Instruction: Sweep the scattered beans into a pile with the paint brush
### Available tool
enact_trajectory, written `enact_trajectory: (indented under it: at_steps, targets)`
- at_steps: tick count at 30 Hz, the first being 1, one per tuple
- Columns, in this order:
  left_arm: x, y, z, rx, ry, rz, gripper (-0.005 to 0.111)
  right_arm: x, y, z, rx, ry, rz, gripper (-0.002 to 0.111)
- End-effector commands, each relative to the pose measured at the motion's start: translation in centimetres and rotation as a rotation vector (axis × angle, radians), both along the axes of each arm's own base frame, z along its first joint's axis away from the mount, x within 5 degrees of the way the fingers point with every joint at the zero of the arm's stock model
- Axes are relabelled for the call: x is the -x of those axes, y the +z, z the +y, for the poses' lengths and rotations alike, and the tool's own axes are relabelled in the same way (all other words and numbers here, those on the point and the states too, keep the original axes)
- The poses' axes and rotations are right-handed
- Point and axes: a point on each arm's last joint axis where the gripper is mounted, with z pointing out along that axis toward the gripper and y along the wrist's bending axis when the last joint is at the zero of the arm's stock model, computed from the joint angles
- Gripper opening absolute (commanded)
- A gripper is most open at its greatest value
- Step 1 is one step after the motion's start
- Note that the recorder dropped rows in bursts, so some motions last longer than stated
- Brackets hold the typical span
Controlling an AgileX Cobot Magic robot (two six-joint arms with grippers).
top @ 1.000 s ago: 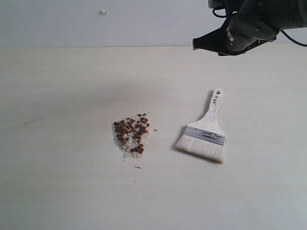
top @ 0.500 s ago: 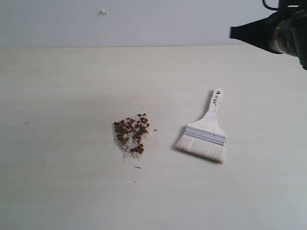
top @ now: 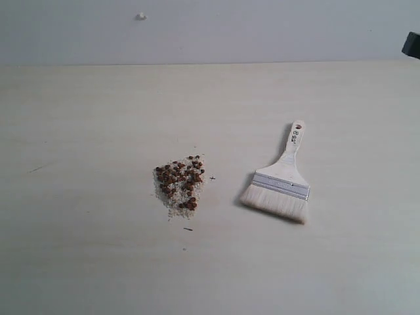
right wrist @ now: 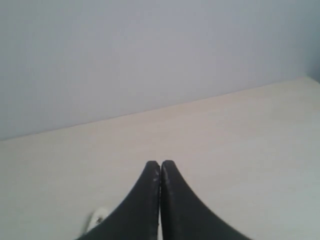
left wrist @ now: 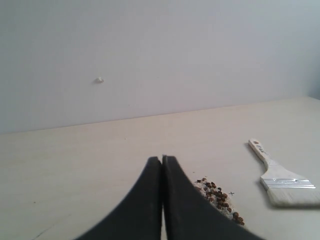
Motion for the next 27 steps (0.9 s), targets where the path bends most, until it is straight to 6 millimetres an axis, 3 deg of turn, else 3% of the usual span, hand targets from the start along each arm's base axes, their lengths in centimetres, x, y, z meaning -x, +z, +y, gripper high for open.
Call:
enact_trajectory:
  at_steps: [1,4,7,27]
  targets:
    - [0.0,-0.1,0.0,0.005,0.002,-0.003,0.000,3.3,1.2,3.1,0.027,0.505,-0.010,0.000]
    - [0.0,-0.1,0.0,0.005,0.002,-0.003,0.000,5.6,1.9,5.3,0.041,0.839,-0.034,0.000]
    - [0.0,-0.1,0.0,0.005,0.002,-0.003,0.000,6.9,2.4,6.2,0.024,0.987,-0.061,0.000]
    - [0.0,-0.1,0.0,0.005,0.002,-0.003,0.000,6.8,2.4,6.0,0.033,0.958,-0.069,0.000]
